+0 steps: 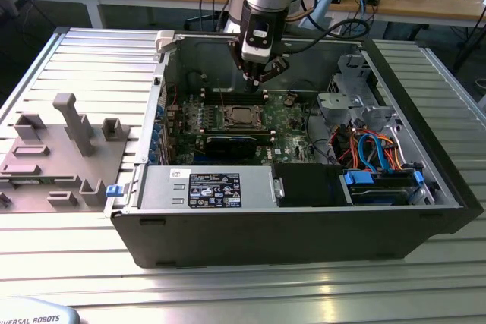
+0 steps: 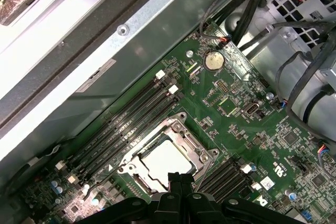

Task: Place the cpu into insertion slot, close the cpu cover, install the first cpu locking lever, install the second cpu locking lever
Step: 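Install the first cpu locking lever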

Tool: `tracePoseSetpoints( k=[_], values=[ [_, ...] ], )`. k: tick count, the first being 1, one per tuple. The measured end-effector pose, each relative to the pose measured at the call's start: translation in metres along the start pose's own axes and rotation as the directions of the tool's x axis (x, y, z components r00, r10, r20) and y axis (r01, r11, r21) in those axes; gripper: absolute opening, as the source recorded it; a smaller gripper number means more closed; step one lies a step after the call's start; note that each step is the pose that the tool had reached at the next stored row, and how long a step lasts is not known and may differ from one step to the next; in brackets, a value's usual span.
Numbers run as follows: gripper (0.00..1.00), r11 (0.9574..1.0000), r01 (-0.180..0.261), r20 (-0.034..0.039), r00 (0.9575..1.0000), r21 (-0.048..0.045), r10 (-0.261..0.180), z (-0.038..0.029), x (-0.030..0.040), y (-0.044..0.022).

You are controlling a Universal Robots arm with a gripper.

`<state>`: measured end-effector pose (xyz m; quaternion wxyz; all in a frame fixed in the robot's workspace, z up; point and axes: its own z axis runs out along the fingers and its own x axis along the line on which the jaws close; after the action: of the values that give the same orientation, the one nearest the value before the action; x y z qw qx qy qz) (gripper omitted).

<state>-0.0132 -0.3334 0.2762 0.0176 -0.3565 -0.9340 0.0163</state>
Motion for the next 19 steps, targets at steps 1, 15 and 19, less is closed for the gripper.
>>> tracePoseSetpoints(
  k=[1,15,19],
  values=[
    [0.11,1.0,0.001,0.0001,1.0,0.0001,-0.001,0.0,0.0,0.0],
    [0.11,1.0,0.009,0.0004,1.0,0.0002,-0.009,0.0002,0.0,0.0],
    [0.11,0.9999,0.011,0.0005,0.9999,0.0003,-0.011,0.0003,0.0,0.0]
  ],
)
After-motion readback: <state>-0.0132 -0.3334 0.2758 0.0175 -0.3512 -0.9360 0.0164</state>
